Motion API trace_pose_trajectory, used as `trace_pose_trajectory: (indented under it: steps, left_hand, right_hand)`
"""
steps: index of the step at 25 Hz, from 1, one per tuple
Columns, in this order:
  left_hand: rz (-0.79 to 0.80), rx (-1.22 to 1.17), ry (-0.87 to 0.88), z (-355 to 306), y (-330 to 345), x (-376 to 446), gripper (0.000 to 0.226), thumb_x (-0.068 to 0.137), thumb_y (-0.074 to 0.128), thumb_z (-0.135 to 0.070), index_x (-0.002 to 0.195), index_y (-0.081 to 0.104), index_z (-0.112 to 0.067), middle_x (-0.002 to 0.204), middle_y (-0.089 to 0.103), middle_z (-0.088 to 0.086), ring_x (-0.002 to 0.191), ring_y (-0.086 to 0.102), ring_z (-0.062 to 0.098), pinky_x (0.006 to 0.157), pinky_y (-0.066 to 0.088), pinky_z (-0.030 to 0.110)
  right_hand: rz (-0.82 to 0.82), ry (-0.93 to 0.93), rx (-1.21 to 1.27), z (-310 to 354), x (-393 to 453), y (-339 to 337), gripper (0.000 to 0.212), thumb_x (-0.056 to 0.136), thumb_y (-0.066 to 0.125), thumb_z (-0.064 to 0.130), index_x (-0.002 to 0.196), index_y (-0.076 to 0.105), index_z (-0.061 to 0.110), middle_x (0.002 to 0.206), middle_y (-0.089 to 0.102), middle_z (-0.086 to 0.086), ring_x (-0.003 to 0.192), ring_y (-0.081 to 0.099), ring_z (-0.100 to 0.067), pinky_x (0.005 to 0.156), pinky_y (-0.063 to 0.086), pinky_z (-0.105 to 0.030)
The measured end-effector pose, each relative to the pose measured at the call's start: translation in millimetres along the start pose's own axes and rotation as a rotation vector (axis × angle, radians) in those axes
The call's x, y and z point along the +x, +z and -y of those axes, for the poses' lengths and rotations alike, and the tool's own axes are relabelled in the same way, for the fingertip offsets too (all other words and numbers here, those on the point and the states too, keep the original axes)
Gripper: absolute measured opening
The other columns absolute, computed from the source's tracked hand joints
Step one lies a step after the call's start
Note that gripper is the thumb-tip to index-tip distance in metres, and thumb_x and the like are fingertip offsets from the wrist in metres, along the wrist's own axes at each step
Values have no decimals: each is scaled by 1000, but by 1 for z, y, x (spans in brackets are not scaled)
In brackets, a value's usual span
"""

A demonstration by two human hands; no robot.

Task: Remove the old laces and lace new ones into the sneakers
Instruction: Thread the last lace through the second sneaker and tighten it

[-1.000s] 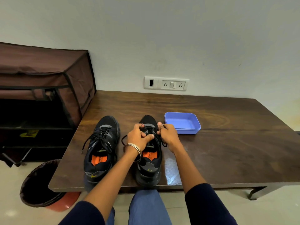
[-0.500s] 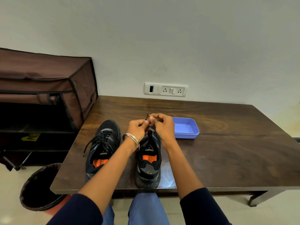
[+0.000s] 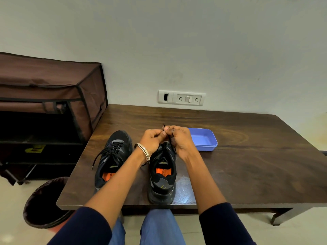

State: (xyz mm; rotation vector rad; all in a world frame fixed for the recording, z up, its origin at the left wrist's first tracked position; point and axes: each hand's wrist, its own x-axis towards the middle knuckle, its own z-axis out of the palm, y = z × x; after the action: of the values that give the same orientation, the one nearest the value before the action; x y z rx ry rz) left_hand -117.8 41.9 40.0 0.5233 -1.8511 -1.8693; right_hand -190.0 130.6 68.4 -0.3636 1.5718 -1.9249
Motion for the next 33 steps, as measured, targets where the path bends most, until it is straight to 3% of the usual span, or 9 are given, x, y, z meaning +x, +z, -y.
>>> trace_pose_trajectory:
  steps: [3, 6, 12, 17, 18, 20, 23, 27, 33]
  left_hand:
    - [-26, -314, -162, -10, 5, -5, 26, 100, 45, -13, 90, 67, -3, 75, 69, 11, 67, 67, 16, 64, 57, 24]
    - [-54, -483, -271, -12, 8, -1, 20, 97, 51, -12, 90, 66, -1, 65, 70, 7, 58, 68, 15, 60, 59, 27]
    - [-124, -373, -297, -31, 7, 16, 10, 91, 61, -8, 89, 68, -3, 67, 70, 6, 58, 68, 13, 62, 56, 26]
    - [-144, -411, -239, -66, 15, 44, 14, 93, 59, -15, 82, 66, -9, 64, 71, -1, 58, 69, 11, 75, 54, 30]
    - [-129, -449, -246, -75, 15, 49, 15, 93, 58, -15, 81, 65, -10, 62, 71, -1, 58, 69, 11, 75, 54, 30]
    - [-125, -496, -263, -90, 19, 54, 16, 94, 57, -14, 80, 64, -8, 62, 71, 2, 57, 70, 14, 73, 55, 33]
    - [-134, -493, -242, -104, 26, 54, 16, 93, 58, -12, 79, 64, -5, 65, 71, 7, 59, 70, 19, 71, 58, 34]
    - [-113, -534, -181, -134, 24, 55, 17, 92, 58, -7, 78, 62, -1, 62, 69, 10, 54, 69, 20, 67, 58, 33]
    - [-221, -542, -119, -174, 12, 62, 10, 90, 54, 4, 82, 59, 5, 78, 65, 21, 52, 65, 25, 52, 59, 30]
  right_hand:
    - [-15, 27, 66, 0, -3, 5, 17, 88, 54, -2, 81, 68, 3, 72, 67, -10, 62, 63, -18, 61, 54, -31]
    - [-36, 51, -34, 4, -4, 7, 18, 88, 53, 0, 92, 71, 1, 61, 59, -7, 45, 51, -11, 45, 46, -21]
    - [-78, 60, -40, 12, -3, -5, 24, 91, 64, 16, 113, 64, 7, 74, 63, 3, 49, 57, 2, 51, 43, -12]
    - [-466, 77, -57, -41, 11, -17, 20, 83, 47, 4, 93, 49, 21, 82, 50, -2, 66, 45, -17, 57, 41, -24]
    - [-444, 103, -136, -52, 15, -14, 26, 79, 51, 9, 104, 50, 16, 91, 53, -5, 74, 50, -21, 65, 46, -29]
    - [-224, 187, -329, -69, 27, -3, 76, 59, 69, 29, 125, 44, 3, 107, 59, -12, 93, 60, -27, 82, 54, -41]
    - [-184, 245, -720, -110, 69, -4, 141, 19, 77, 70, 137, 43, 1, 126, 57, -13, 114, 56, -32, 97, 47, -52]
    - [-195, 288, -948, -98, 43, 2, 121, 53, 77, 65, 143, 32, -3, 150, 33, -16, 133, 40, -35, 104, 41, -50]
    - [-204, 279, -974, -92, 31, 2, 115, 70, 76, 57, 148, 18, -4, 154, 27, -16, 139, 30, -35, 107, 36, -53]
